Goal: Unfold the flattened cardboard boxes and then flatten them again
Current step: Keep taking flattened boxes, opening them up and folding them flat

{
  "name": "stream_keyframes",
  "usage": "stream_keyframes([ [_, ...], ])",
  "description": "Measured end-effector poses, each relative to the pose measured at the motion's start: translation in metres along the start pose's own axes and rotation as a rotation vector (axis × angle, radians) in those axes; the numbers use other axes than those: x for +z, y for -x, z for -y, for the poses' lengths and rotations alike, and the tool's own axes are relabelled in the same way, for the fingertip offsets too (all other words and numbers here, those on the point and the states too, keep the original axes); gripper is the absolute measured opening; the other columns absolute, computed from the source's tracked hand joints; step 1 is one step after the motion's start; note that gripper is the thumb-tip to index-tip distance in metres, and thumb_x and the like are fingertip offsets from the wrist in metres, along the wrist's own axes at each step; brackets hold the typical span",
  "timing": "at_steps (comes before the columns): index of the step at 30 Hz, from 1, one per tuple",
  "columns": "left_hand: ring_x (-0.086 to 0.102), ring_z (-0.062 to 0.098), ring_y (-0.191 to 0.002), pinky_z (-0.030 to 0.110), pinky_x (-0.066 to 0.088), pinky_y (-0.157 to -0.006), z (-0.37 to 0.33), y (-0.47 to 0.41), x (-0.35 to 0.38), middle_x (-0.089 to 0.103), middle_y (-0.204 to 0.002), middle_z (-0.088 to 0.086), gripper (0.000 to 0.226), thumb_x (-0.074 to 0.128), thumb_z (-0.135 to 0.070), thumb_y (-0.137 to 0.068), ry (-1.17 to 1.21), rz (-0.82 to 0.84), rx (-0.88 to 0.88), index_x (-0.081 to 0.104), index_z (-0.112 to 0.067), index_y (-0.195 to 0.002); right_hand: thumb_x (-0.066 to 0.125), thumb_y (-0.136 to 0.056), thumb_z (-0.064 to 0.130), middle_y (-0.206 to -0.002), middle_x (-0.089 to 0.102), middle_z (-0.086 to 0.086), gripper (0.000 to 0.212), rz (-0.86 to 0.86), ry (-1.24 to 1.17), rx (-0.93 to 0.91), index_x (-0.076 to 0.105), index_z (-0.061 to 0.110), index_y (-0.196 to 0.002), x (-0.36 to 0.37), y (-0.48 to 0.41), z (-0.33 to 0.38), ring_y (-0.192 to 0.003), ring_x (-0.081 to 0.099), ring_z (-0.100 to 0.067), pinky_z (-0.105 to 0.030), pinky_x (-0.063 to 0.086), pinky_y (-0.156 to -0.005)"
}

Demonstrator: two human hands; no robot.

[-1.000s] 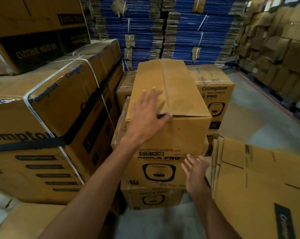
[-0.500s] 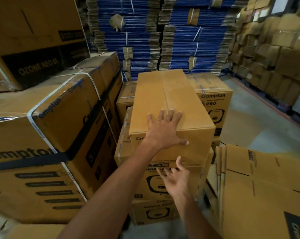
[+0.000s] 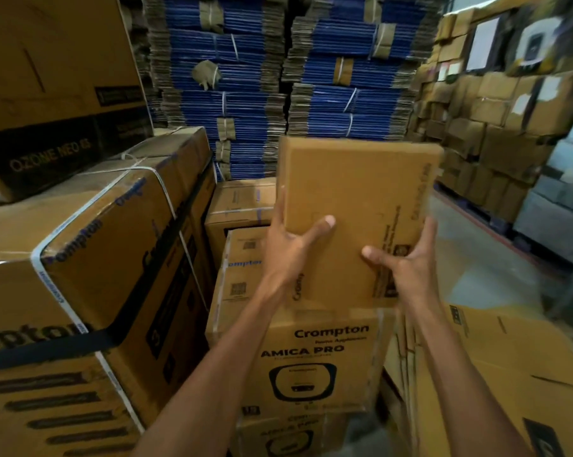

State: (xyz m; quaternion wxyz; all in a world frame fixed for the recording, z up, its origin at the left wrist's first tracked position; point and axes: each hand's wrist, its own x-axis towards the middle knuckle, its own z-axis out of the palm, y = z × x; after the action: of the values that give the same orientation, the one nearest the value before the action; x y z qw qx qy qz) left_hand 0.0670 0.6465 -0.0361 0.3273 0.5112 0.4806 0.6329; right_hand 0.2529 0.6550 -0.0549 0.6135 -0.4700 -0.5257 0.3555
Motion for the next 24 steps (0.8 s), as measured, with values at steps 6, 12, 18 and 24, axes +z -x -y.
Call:
stream_keyframes([
  [6, 0.068, 0.017, -0.115, 0.038, 0.058, -0.094, 0.049, 0.039, 0.032, 0.068, -0.131, 0.000, 0.084, 0.082, -0.038, -0.074, 0.598, -0.348, -0.131, 0.045, -0.025, -0.148, 0.095, -0.059, 0.027, -0.135, 0.053, 0.017, 0.113, 0.296, 0.580, -0.251, 0.030, 0.049, -0.148, 0.004, -0.035, 0.066, -0.125, 0.049, -0.015, -0.045, 0.041, -0.101],
  [12, 0.060, 0.029, -0.128, 0.047, 0.052, -0.102, 0.103, 0.068, 0.037, 0.066, -0.136, 0.006, 0.079, 0.081, -0.035, -0.079, 0.903, -0.293, -0.464, 0.046, -0.025, -0.149, 0.085, -0.075, 0.025, -0.157, 0.040, 0.012, 0.103, 0.426, 1.066, -0.569, 0.024, 0.050, -0.153, 0.055, -0.023, 0.048, -0.143, 0.038, -0.020, -0.048, 0.026, -0.119],
  [18, 0.049, 0.008, -0.061, 0.024, 0.044, -0.063, 0.145, 0.091, 0.021, 0.060, -0.073, -0.006, 0.025, 0.067, -0.019, -0.097, 0.691, -0.398, -0.854, 0.067, -0.013, -0.122, 0.081, -0.080, 0.019, -0.163, 0.032, 0.008, 0.099, 0.542, 1.183, -0.600, 0.023, 0.046, -0.156, 0.074, 0.007, -0.028, -0.149, 0.028, -0.026, -0.049, 0.019, -0.122],
  [24, 0.068, 0.025, -0.100, 0.039, 0.061, -0.090, 0.122, 0.089, -0.011, 0.068, -0.107, 0.008, 0.024, 0.063, -0.038, -0.099, 0.251, -0.088, -0.999, 0.063, -0.017, -0.111, 0.084, -0.072, 0.015, -0.161, 0.037, 0.005, 0.104, 0.496, 1.194, -0.671, 0.029, 0.038, -0.157, 0.070, 0.016, -0.048, -0.149, 0.031, -0.028, -0.046, 0.023, -0.119],
])
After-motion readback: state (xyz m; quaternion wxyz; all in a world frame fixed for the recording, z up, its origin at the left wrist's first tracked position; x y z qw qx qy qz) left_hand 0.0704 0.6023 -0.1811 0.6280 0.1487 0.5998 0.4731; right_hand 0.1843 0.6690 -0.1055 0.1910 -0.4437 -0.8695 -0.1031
